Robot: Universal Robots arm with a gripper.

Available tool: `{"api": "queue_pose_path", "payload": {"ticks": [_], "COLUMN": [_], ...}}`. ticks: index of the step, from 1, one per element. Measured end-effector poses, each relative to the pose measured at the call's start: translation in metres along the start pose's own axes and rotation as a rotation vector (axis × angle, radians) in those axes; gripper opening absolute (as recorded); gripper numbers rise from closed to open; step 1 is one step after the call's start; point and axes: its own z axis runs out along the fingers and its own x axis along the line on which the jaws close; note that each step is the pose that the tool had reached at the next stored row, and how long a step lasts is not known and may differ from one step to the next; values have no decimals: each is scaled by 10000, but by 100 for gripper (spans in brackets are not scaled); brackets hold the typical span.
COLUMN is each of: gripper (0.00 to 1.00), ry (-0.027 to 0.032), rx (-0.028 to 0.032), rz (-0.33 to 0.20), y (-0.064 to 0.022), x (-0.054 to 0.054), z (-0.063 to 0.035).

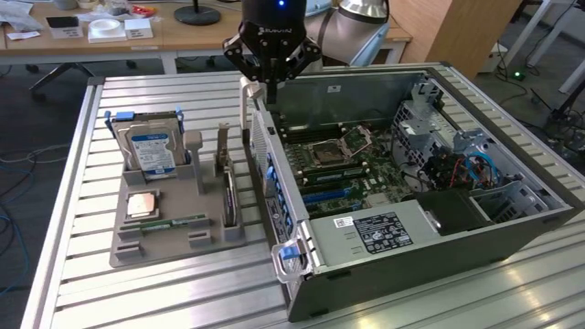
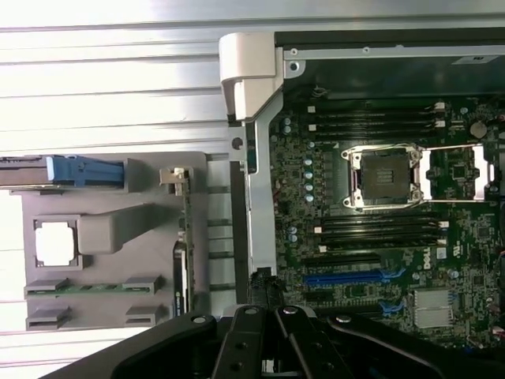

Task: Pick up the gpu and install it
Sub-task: 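Reach for the gpu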

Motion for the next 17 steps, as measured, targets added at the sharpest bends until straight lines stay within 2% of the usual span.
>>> {"api": "queue_pose_path", "payload": {"ticks": [7, 17], "gripper": [11, 11], "ry": [0, 0], "rx": [1, 1], "rz": [1, 0], "y": [-8, -13], "x": [103, 170], "z": [-2, -4]}}
